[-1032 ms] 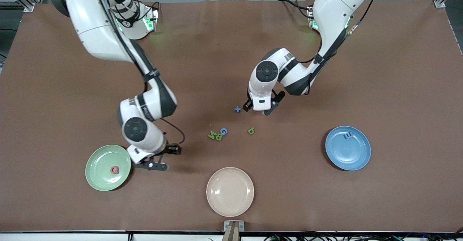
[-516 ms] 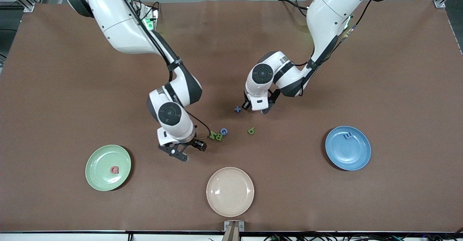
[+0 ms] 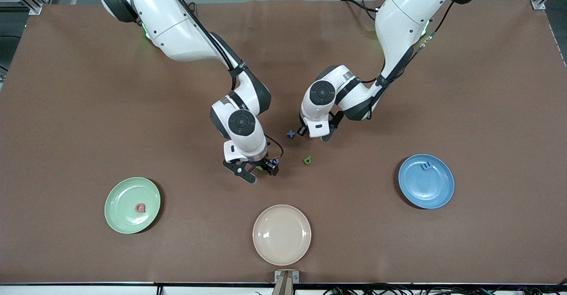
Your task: Sort upper and lower case letters into plates
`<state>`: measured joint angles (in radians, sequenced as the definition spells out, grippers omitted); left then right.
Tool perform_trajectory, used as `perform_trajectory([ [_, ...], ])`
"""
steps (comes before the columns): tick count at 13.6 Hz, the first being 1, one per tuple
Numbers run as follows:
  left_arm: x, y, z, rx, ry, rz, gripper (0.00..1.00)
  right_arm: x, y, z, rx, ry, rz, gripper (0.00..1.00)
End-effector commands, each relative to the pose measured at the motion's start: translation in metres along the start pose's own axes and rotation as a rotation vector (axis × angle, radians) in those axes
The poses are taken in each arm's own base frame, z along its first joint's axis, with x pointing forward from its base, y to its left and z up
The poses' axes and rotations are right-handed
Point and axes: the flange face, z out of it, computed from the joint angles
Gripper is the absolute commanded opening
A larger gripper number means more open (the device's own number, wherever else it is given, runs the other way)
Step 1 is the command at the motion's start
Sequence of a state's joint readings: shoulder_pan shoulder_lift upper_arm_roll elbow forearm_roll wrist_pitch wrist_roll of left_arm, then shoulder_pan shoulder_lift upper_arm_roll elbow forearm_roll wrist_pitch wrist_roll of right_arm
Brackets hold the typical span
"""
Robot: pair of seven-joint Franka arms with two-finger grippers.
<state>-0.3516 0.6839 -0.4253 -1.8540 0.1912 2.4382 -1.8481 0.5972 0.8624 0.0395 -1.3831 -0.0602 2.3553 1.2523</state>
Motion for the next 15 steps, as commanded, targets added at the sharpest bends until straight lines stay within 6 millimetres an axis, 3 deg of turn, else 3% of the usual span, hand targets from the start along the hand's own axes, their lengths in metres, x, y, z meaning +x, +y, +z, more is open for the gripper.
perform_trajectory([
  [1, 0.024, 0.011, -0.015, -0.034, 0.031, -0.028, 0.00, -0.009, -0.005, 0.007, -0.001, -0.010, 0.015, 0.87],
  [2, 0.048, 0.019, -0.040, -0.065, 0.057, -0.051, 0.00, -0.015, -0.007, 0.008, -0.001, -0.009, 0.026, 0.87],
  [5, 0.122, 0.026, -0.090, -0.118, 0.090, -0.018, 0.00, -0.033, -0.012, 0.019, -0.009, -0.014, 0.016, 0.87],
  [7, 0.176, 0.018, -0.113, -0.093, 0.119, 0.089, 0.00, -0.038, -0.014, 0.021, -0.009, -0.014, 0.008, 0.85],
  [9, 0.247, 0.003, -0.137, -0.078, 0.170, 0.171, 0.00, -0.040, -0.014, 0.025, -0.013, -0.015, 0.008, 0.80],
  [14, 0.350, -0.036, -0.120, 0.017, 0.160, 0.425, 0.03, -0.045, -0.015, 0.026, -0.014, -0.019, 0.004, 0.62],
  [15, 0.366, -0.044, -0.113, 0.031, 0.146, 0.469, 0.08, -0.045, -0.015, 0.025, -0.012, -0.018, 0.004, 0.58],
])
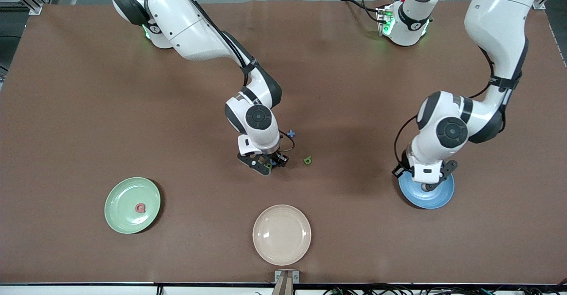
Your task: Sort upper and lower case letters into plates
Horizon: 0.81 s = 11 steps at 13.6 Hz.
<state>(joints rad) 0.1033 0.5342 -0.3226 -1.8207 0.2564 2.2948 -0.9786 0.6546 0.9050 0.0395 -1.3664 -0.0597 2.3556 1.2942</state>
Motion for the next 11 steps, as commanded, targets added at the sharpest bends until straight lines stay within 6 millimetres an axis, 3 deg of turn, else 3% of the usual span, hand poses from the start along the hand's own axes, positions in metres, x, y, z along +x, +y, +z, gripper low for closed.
perform_trajectory([
  [1, 0.025, -0.033, 0.016, 0.024, -0.022, 0.136, 0.21, -0.002, -0.005, 0.002, 0.009, -0.003, 0.018, 0.54],
  [2, 0.031, -0.039, 0.016, 0.023, -0.022, 0.154, 0.39, -0.002, -0.005, 0.002, 0.009, -0.003, 0.020, 0.49],
  [3, 0.036, -0.043, 0.017, 0.022, -0.022, 0.153, 0.69, -0.003, -0.006, 0.002, 0.012, -0.003, 0.018, 0.44],
  [4, 0.036, -0.042, 0.016, 0.020, -0.021, 0.152, 0.92, -0.002, -0.006, 0.002, 0.016, 0.001, 0.007, 0.36],
  [5, 0.035, -0.042, 0.015, 0.022, -0.020, 0.153, 0.99, -0.007, -0.007, 0.001, 0.016, 0.001, -0.003, 0.31],
  [7, 0.020, -0.026, 0.007, 0.020, -0.024, 0.168, 0.99, -0.007, -0.008, 0.000, 0.017, 0.002, -0.003, 0.11],
  [8, 0.002, -0.010, 0.003, 0.011, -0.042, 0.199, 0.99, -0.004, -0.008, -0.002, 0.019, 0.000, 0.005, 0.03],
  [11, -0.056, 0.046, -0.008, -0.027, -0.045, 0.264, 0.99, 0.020, -0.005, -0.016, 0.035, -0.046, 0.035, 0.00],
])
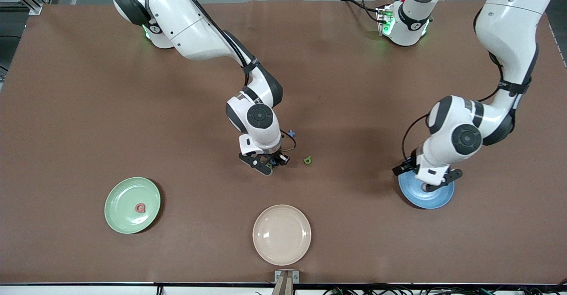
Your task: Sort upper and lower case letters into plates
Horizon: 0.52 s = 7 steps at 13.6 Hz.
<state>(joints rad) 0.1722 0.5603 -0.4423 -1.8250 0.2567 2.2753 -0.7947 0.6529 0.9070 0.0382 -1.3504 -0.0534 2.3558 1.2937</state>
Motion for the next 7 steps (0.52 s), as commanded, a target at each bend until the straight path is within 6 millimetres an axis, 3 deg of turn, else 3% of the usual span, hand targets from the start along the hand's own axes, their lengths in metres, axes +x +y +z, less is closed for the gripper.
perform_trajectory([
  [1, -0.043, 0.081, -0.021, -0.032, 0.030, 0.089, 0.99, 0.032, 0.001, -0.020, 0.027, -0.107, 0.042, 0.00],
  [2, -0.059, 0.122, -0.022, -0.057, 0.034, 0.101, 0.99, 0.050, 0.004, -0.032, 0.035, -0.155, 0.053, 0.00],
  [4, -0.079, 0.169, -0.011, -0.084, 0.030, 0.071, 0.99, 0.081, 0.017, -0.043, 0.051, -0.221, 0.059, 0.00],
  [5, -0.096, 0.191, -0.005, -0.093, 0.023, 0.087, 0.99, 0.100, 0.024, -0.051, 0.066, -0.234, 0.044, 0.00],
  [7, -0.118, 0.217, 0.011, -0.061, 0.059, 0.141, 0.94, 0.127, 0.047, -0.061, 0.010, -0.247, -0.062, 0.00],
])
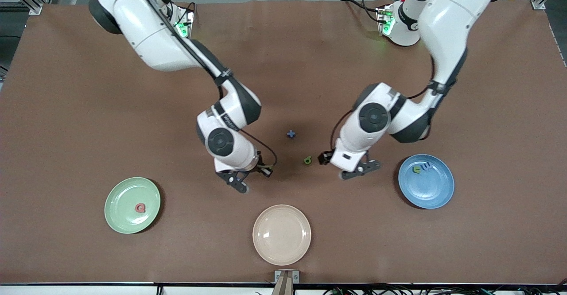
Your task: Sort upper and lower case letters into plates
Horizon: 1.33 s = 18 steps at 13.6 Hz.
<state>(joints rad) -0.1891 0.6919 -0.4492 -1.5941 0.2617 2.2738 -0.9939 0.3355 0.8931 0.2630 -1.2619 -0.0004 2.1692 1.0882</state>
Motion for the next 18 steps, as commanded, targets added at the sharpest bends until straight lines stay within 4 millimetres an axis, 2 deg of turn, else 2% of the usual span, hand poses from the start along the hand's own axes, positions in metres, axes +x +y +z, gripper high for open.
perform_trajectory([
  [1, -0.005, 0.030, 0.030, 0.058, 0.054, 0.066, 0.93, 0.031, 0.031, -0.023, -0.076, -0.051, -0.142, 0.00],
  [2, -0.016, 0.043, 0.044, 0.078, 0.071, 0.098, 0.91, 0.054, 0.052, -0.025, -0.131, -0.057, -0.199, 0.00],
  [3, -0.022, 0.053, 0.050, 0.086, 0.085, 0.110, 0.87, 0.082, 0.071, -0.036, -0.172, -0.043, -0.258, 0.00],
  [4, -0.023, 0.054, 0.058, 0.098, 0.086, 0.109, 0.85, 0.106, 0.087, -0.047, -0.216, -0.011, -0.326, 0.00],
  [6, -0.025, 0.054, 0.072, 0.106, 0.074, 0.106, 0.83, 0.136, 0.110, -0.058, -0.331, 0.062, -0.483, 0.00],
  [7, -0.033, 0.058, 0.079, 0.112, 0.066, 0.118, 0.82, 0.153, 0.124, -0.063, -0.377, 0.089, -0.546, 0.00],
  [8, -0.035, 0.059, 0.080, 0.114, 0.066, 0.124, 0.80, 0.171, 0.140, -0.069, -0.423, 0.108, -0.608, 0.01],
  [10, -0.035, 0.056, 0.092, 0.116, 0.054, 0.120, 0.72, 0.193, 0.157, -0.078, -0.550, 0.154, -0.777, 0.01],
  [12, -0.033, 0.057, 0.100, 0.116, 0.050, 0.116, 0.64, 0.218, 0.179, -0.083, -0.669, 0.202, -0.836, 0.03],
  [13, -0.034, 0.056, 0.103, 0.121, 0.046, 0.119, 0.57, 0.222, 0.180, -0.084, -0.698, 0.235, -0.858, 0.08],
  [14, -0.035, 0.055, 0.104, 0.122, 0.042, 0.118, 0.47, 0.228, 0.184, -0.082, -0.698, 0.250, -0.864, 0.17],
  [15, -0.034, 0.055, 0.103, 0.121, 0.043, 0.118, 0.35, 0.234, 0.192, -0.080, -0.690, 0.249, -0.856, 0.42],
  [16, -0.034, 0.055, 0.100, 0.123, 0.046, 0.119, 0.20, 0.234, 0.192, -0.078, -0.690, 0.246, -0.856, 0.73],
  [17, -0.032, 0.054, 0.097, 0.129, 0.046, 0.118, 0.08, 0.229, 0.187, -0.077, -0.671, 0.244, -0.852, 0.82],
  [18, -0.030, 0.050, 0.096, 0.144, 0.042, 0.114, 0.01, 0.223, 0.181, -0.075, -0.630, 0.230, -0.832, 0.95],
])
